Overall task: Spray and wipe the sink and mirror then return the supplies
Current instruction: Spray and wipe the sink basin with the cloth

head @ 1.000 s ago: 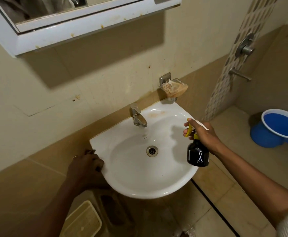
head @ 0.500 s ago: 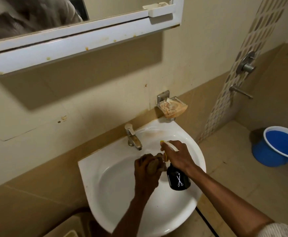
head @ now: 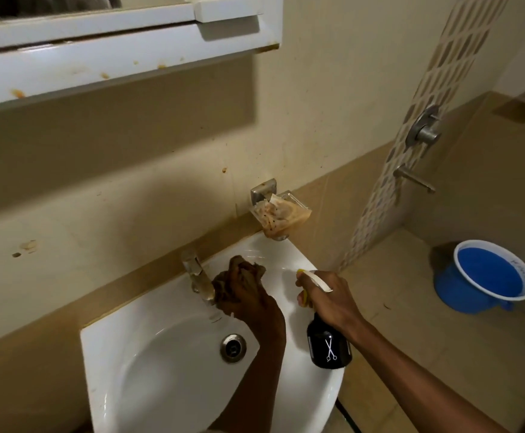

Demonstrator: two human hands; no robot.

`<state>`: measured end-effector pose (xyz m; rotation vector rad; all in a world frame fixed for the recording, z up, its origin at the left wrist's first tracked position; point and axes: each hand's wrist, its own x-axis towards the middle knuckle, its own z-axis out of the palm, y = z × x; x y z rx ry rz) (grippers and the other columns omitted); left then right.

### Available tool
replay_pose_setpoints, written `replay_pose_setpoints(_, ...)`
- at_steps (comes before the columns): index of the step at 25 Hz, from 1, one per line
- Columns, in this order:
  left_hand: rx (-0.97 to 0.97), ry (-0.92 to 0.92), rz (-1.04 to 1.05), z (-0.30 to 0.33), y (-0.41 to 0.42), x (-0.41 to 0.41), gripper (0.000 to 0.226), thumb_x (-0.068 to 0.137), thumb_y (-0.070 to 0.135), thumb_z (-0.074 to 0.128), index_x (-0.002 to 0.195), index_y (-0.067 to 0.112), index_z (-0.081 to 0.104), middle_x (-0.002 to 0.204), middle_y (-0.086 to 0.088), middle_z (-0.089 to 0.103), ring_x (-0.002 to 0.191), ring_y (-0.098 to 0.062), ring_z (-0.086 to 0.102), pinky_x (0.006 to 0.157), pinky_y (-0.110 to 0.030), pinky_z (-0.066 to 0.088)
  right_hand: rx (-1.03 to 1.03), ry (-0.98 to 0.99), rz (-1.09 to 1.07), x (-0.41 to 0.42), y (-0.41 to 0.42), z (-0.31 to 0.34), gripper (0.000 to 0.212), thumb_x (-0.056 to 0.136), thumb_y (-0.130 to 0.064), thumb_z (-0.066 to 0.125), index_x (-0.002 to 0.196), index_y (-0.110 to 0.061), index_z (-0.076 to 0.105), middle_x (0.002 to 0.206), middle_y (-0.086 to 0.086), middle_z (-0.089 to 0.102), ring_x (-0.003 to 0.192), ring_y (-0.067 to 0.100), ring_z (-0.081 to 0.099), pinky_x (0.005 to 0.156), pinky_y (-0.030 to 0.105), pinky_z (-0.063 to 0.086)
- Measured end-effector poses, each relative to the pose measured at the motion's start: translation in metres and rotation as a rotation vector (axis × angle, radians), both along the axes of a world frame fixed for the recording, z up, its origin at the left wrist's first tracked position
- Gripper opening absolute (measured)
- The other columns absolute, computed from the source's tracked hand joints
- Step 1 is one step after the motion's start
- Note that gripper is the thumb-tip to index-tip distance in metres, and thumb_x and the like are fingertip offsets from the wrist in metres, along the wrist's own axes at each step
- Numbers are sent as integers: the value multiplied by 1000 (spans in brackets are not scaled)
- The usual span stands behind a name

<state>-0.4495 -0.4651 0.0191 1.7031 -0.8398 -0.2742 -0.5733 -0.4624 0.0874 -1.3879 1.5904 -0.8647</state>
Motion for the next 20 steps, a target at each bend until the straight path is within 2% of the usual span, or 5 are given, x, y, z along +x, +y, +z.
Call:
replay_pose_setpoints(4,288,-176,117,-9,-36,10,59,83,9,74,138,13,51,151,-28,32,137,-44,34,103,-56,37,-19,-86,-48,-16,0,0,38,103,-37,65,82,-7,78,69,10,78,63,19,73,72,41,57)
replay_pose_setpoints(6,440,-382,75,-13,-52,23,56,82,20,75,133,13,54,148,-25,40,134,-45,38,104,-52,28,-11,-99,-61,-22,0,0,42,102,-43,65,81,-9,77,70,8,78,64,22,71,72,44,57)
replay_pose_setpoints(8,528,-419,63,-13,-61,29,59,79,29,75,132,14,53,144,-24,44,127,-45,44,103,-52,28,-7,-105,-60,-25,-2,0,41,102,-46,64,81,-13,78,71,6,79,67,25,72,74,45,58)
replay_pose_setpoints(15,533,-454,-185,-10,-64,12,59,83,43,74,132,17,54,137,-23,45,119,-46,45,92,-56,42,-64,-191,-124,-42,1,8,33,105,-30,63,83,-13,80,72,10,78,66,10,70,73,30,55)
replay_pose_setpoints(20,404,-369,-385,-11,-55,-25,52,81,47,76,123,24,56,132,-20,47,112,-40,49,87,-56,46,-127,-141,-149,-65,15,14,48,107,-31,60,67,-10,75,70,6,77,67,18,70,77,43,58)
